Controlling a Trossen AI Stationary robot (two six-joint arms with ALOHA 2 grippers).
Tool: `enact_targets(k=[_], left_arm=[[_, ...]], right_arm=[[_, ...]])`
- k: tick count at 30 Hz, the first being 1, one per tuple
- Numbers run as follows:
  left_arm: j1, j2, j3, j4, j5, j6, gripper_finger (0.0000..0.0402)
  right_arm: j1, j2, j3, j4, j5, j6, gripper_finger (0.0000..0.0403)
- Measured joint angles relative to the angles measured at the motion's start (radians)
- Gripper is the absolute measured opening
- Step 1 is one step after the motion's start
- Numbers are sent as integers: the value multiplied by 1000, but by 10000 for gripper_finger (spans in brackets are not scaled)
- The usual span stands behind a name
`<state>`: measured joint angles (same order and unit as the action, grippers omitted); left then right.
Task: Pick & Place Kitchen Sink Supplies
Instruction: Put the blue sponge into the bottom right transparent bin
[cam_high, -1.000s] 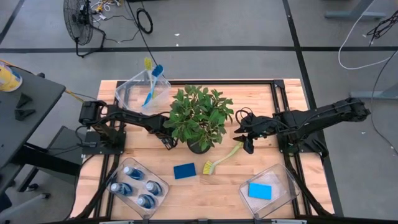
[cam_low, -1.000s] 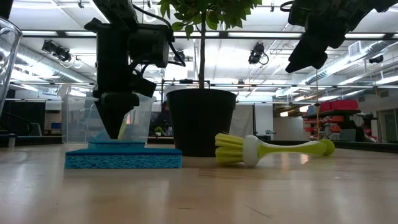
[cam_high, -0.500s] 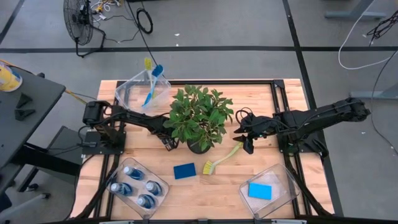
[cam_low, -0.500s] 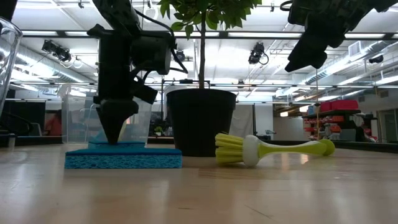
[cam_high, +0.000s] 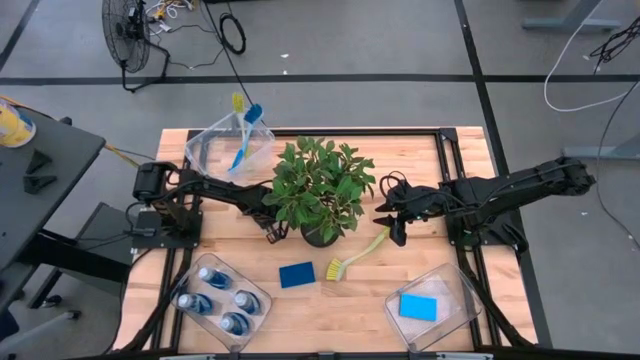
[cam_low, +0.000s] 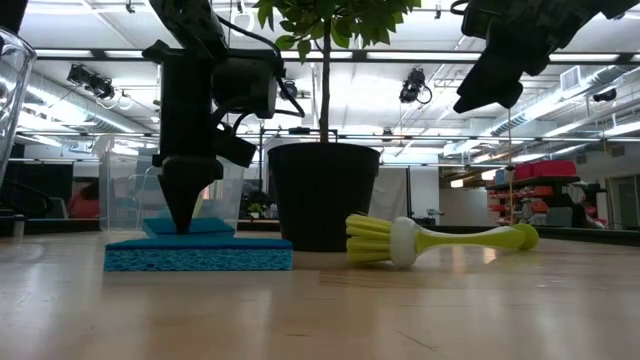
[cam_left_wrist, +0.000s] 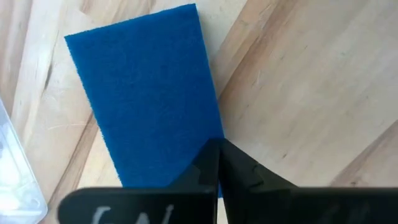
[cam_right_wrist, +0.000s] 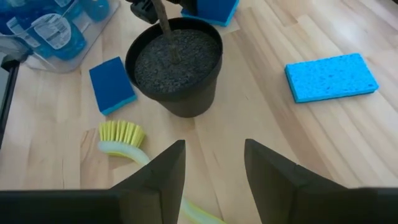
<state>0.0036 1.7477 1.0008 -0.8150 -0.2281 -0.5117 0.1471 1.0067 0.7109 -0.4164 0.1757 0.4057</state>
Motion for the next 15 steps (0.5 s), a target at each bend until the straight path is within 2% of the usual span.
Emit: enact_targets(k=[10,15], left_arm=[[0,-3,5,-20,7,0,3],[-1,-22,58,-78,-4,1,2]], right_arm=[[0,0,0,17,0,0,167],[0,0,0,18,0,0,167]])
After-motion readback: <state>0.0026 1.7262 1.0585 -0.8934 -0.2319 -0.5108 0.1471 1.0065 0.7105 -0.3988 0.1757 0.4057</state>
